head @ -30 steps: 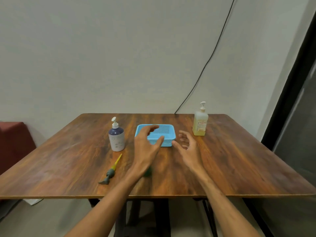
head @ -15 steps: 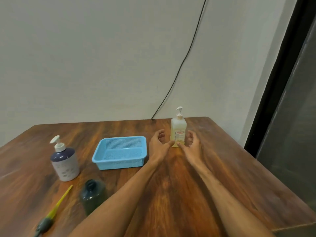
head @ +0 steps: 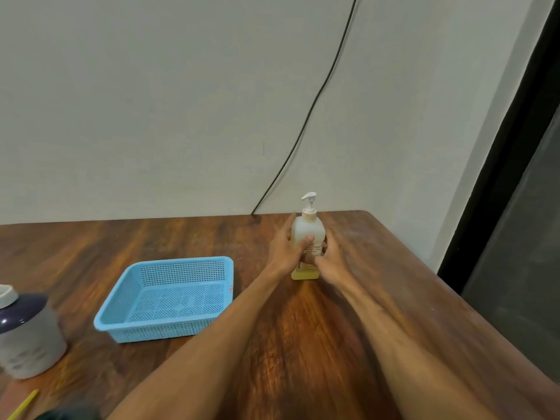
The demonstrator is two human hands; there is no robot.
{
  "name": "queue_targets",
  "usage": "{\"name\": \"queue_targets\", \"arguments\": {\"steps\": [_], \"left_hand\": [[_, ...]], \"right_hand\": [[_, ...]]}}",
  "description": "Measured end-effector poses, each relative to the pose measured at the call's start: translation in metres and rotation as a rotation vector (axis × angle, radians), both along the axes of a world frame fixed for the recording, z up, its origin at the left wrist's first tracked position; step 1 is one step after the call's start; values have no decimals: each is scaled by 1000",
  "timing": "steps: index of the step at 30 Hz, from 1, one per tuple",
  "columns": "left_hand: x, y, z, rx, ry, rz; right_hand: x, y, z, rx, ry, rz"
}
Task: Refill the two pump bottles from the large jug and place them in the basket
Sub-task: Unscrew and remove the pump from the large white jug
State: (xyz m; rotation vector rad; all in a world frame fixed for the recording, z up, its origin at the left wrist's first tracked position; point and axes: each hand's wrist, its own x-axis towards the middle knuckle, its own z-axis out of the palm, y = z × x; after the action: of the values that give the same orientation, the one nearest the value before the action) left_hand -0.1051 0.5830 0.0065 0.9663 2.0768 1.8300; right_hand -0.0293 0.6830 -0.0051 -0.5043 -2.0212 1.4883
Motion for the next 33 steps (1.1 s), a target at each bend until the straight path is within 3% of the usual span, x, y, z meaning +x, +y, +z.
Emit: {"name": "queue_targets", "arguments": {"steps": [6,19,28,31,33], "left_hand": [[14,-20,-1,36,-17,-14],[158,-172,53,66,49,-40],[203,-227,36,-21,23,-49],[226,-235,43,-14,52,-120],[237,-241,52,-81,197,-140]], "right_hand": [[25,-23,10,27,20,-33],[154,-150,42,58,37,50],[204,-195,19,24,-54,84],[150,-169,-38,48,-52,39],[134,-152,-59,174,-49,-97]]}}
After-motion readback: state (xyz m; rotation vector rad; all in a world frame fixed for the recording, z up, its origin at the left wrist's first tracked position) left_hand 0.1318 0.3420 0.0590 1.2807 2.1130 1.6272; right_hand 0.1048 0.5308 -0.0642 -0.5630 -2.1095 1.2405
